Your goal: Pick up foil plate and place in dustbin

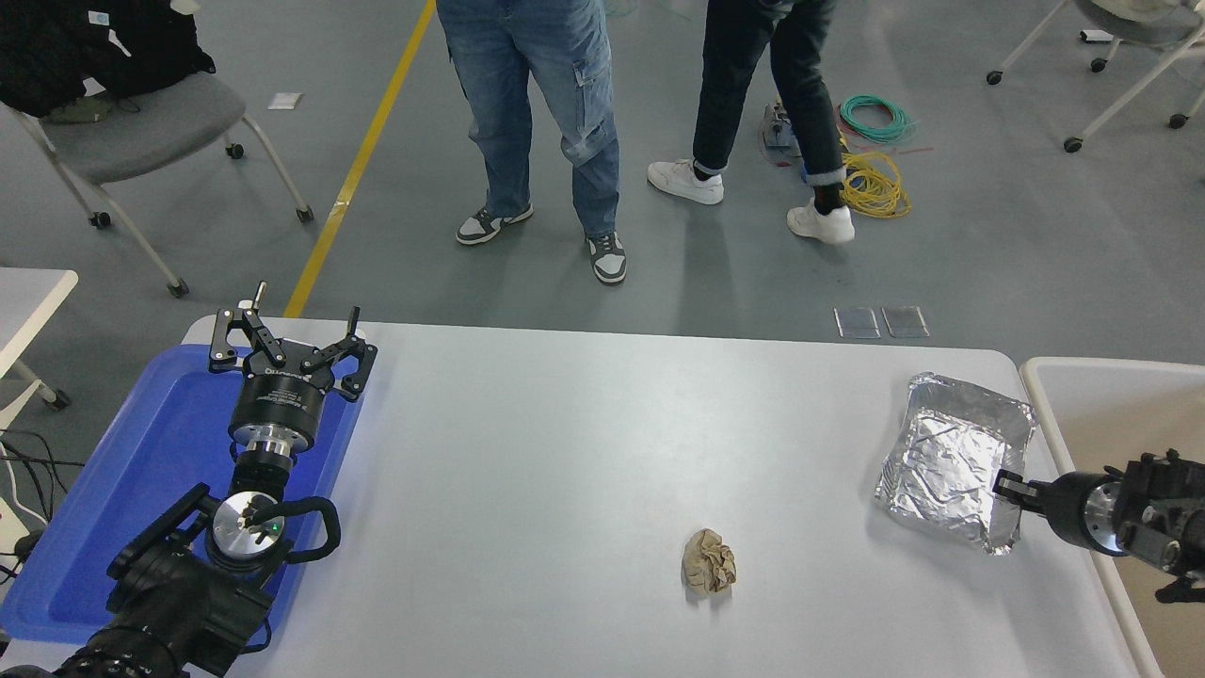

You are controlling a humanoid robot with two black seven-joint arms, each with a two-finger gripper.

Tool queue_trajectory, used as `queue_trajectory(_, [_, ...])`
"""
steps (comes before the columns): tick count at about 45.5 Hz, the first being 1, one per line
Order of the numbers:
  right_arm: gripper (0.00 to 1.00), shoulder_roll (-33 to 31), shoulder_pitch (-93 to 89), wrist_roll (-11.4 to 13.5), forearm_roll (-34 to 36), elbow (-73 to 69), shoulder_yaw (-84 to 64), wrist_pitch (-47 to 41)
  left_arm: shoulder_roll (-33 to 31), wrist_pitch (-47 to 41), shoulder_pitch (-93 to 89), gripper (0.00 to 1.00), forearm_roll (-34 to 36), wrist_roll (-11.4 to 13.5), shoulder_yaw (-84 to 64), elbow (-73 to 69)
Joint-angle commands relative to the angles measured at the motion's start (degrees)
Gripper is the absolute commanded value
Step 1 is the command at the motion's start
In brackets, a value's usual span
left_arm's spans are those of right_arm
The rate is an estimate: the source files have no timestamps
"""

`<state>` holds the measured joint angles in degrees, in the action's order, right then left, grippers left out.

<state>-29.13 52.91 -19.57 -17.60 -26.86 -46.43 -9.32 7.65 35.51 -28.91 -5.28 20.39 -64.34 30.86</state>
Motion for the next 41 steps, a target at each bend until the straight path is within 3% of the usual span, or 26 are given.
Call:
queue_trajectory(1, [0.00,-6.90,9.48,-0.03,-1.38,-6.88,-0.50,-7.02,0.00,0.00,-0.01,1.00,0.00,-0.08,0.00,0.08])
queue_trajectory(16, [0.00,-20.26,26.18,-0.03,-11.31,-22.36,-0.50,-13.18,0.00,0.00,-0.01,1.00,0.00,-0.08,0.00,-0.01])
queue_trajectory(41, [0.00,-24.05,50.35,-0.03,-12.28,-24.74,-14.30,-26.10,0.00,0.00,-0.01,1.00,0.00,-0.08,0.00,-0.01])
